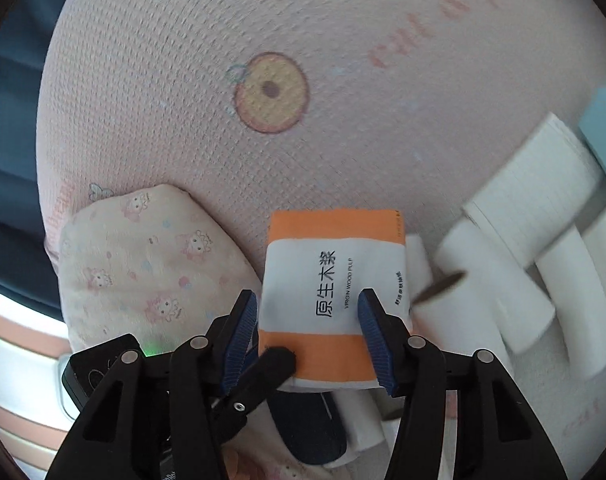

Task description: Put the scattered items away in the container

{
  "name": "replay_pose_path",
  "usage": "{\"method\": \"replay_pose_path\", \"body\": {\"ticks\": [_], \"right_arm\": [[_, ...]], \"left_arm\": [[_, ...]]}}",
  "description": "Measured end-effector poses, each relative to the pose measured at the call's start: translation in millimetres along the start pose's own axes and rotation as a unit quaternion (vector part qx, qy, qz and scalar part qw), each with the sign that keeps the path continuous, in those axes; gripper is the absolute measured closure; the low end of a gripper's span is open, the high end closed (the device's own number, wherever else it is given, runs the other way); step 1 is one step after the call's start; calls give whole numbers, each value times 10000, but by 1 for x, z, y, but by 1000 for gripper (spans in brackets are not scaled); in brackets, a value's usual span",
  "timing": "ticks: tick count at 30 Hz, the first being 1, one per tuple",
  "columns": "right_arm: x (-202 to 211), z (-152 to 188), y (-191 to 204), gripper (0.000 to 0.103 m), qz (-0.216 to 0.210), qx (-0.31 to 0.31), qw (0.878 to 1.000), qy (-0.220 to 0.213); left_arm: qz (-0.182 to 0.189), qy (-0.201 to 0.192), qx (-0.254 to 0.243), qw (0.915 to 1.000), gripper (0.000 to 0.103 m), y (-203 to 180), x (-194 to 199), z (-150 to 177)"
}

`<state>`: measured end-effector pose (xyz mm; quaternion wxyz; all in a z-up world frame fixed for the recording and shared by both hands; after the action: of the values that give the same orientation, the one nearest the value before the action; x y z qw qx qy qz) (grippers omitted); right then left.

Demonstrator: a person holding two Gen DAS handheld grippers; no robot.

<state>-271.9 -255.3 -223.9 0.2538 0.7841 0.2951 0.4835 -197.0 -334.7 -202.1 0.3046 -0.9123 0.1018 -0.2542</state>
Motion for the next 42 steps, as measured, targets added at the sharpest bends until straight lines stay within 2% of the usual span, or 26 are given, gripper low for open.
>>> {"method": "replay_pose_path", "body": {"ticks": [3,6,8,11,14,18,24,33,37,42], "right_arm": [[13,8,8,56,-111,-128,9997,-203],[36,8,13,59,-277,-220,9987,-375],[49,6,21,63,-345,-142,9982,-473],[72,5,34,64,-451,5,9972,-605],[97,-1,38,64,-412,186,9967,-669],[130,-6,30,64,-223,304,9963,-767],[169,-3,-5,64,27,152,9963,-847],[214,18,-63,64,543,-102,9949,-842],[234,30,-100,64,820,-396,9919,-886],[251,45,-140,63,962,-840,9871,-963]], "left_arm": [[36,-143,-279,9995,69,-20,10,1],[66,-268,-278,9992,69,-35,24,1],[66,-372,-306,9988,69,-50,34,-2],[117,-451,-389,9982,69,-73,47,-5],[271,-384,-328,9984,69,-93,47,-4],[346,-218,-608,9973,69,-128,38,7],[402,211,-1169,9921,69,-177,26,41],[597,644,-745,9933,69,-209,3,105],[677,813,-820,9910,69,-227,-8,138],[737,988,-827,9889,69,-235,-16,167]]}}
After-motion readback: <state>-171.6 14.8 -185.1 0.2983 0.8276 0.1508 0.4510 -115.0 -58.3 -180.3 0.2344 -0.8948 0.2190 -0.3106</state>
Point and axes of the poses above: each gripper's, at about its wrist camera, not at the fingertips, and x roughly against the way its jaws point, y to its left, z to its underside, the point moved 4 cm from there along -x, roughly the way its jaws point, and after that the axes turned 13 degrees about -y, right-handed, at the moved point
